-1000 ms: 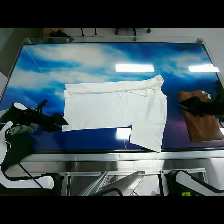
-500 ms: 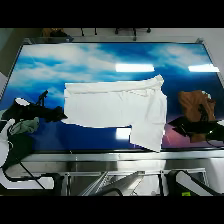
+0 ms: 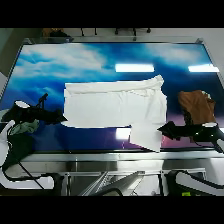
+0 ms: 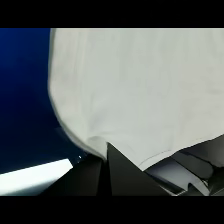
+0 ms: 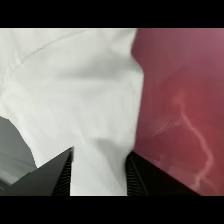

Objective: Fold the shirts.

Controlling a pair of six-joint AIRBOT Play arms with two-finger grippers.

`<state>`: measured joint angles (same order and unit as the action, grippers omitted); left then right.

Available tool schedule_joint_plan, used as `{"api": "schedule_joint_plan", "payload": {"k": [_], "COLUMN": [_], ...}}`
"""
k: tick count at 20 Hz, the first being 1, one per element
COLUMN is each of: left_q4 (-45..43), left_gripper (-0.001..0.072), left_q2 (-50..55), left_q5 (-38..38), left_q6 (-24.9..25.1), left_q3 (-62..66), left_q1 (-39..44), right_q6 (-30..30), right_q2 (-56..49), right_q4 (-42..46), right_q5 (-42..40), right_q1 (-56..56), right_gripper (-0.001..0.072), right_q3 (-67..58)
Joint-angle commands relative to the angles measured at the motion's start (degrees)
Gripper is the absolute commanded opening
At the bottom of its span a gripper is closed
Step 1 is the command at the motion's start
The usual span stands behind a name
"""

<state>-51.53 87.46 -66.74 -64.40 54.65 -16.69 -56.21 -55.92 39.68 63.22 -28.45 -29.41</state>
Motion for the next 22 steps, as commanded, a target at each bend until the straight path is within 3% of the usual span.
{"api": "schedule_joint_plan", "payload": {"k": [1, 2, 3, 5, 7, 10, 13, 16, 22], "left_q4": [0.0, 0.0, 0.0, -0.1, -2.6, -12.5, -17.9, -17.9, -17.3], "left_gripper": [0.0014, 0.0014, 0.0014, 0.0013, 0.0013, 0.0013, 0.0013, 0.0013, 0.0013], "left_q2": [0.0, 0.0, 0.0, -0.1, -0.1, -1.0, -6.8, -12.8, -16.1], "left_q5": [-1.3, -1.9, -2.9, -7.0, -11.8, -17.3, -17.3, -16.2, -16.0], "left_q6": [0.1, 0.1, 0.1, -0.2, -1.7, -9.7, -14.6, -14.5, -14.2], "left_q3": [-0.2, -0.2, -0.2, -0.2, -0.2, -0.9, -6.7, -12.9, -5.5], "left_q1": [-0.2, -0.3, -0.7, -2.1, -3.8, -5.9, -7.4, -9.4, -8.4], "right_q6": [3.4, 3.3, 3.1, 1.0, -5.7, -19.1, -26.1, -26.1, -14.6], "right_q2": [-2.3, -1.9, -1.2, 1.6, 5.8, 16.3, 25.7, 30.3, 29.2], "right_q4": [-4.4, -4.4, -4.4, -3.4, 2.7, 16.2, 23.6, 23.2, 7.5], "right_q5": [-4.6, -3.7, -1.9, 2.6, 5.7, 8.4, 10.8, 12.9, 4.7], "right_q1": [2.8, 2.8, 2.8, 2.8, 2.8, 2.8, 2.8, 2.8, 2.9], "right_gripper": [0.0224, 0.0087, 0.0022, 0.0021, 0.0021, 0.002, 0.002, 0.002, 0.0021], "right_q3": [-1.5, -2.6, -3.6, -4.0, -3.0, 1.1, 3.6, 3.6, -2.9]}}
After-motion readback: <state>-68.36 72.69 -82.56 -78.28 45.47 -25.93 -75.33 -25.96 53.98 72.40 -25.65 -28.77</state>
